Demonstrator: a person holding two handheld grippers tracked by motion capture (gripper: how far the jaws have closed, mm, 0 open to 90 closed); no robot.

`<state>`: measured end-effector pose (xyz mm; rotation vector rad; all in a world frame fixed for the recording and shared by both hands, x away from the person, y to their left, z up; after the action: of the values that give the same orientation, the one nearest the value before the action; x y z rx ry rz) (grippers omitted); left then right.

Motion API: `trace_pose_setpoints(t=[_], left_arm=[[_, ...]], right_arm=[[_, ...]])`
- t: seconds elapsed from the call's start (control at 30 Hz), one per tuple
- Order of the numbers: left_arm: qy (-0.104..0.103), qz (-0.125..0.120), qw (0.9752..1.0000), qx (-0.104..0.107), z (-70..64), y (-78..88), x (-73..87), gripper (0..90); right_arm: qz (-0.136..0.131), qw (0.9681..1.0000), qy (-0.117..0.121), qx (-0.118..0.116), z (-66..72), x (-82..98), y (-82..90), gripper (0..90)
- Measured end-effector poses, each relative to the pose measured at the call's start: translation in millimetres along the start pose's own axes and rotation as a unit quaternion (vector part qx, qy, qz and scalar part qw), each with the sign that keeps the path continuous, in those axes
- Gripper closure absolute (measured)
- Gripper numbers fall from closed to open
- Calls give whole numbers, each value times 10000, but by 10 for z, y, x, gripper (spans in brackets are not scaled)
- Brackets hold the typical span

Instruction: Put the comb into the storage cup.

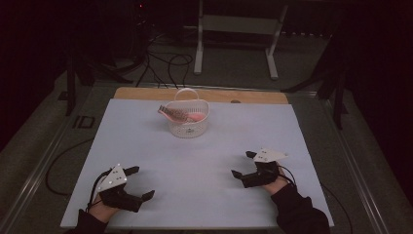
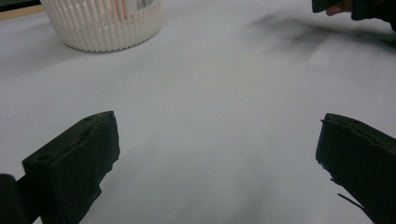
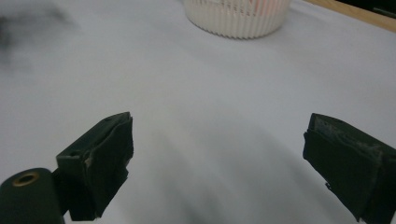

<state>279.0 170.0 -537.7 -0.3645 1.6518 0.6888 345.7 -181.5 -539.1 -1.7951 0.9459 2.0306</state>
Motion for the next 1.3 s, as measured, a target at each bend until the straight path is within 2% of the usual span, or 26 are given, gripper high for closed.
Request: trace_pose_setpoints(t=[0.4,0.63,0.77,1.0,1.3], left_arm=[[2,45,10000,-33,8,0,11,1],[1,22,10000,-27,8,4,7,1],[-5,49,10000,-29,5,4,12,1],[7,37,10000,-15,2,4,14,1],[-8,38,10000,-17,2,7,12,1]], right_arm=[[-19,9995,-122,274,-52,137,320,82],[-78,9990,-239,374,-86,197,444,82],[-24,9988,-259,416,-99,240,497,82],[72,9986,-258,450,-99,308,501,82],[9,9989,-198,426,-88,290,438,82]])
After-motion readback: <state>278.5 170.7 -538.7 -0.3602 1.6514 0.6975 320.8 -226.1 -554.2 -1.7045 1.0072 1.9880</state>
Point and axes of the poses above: each handheld gripper's, and its own axes: y roughly backward along the jaws, x roughly out of its underside, z roughly to its left, the point moved 8 cm from there along -y, roughly forward along the jaws, and after that the axes turned 15 degrees about -z, right-handed, at the moved point
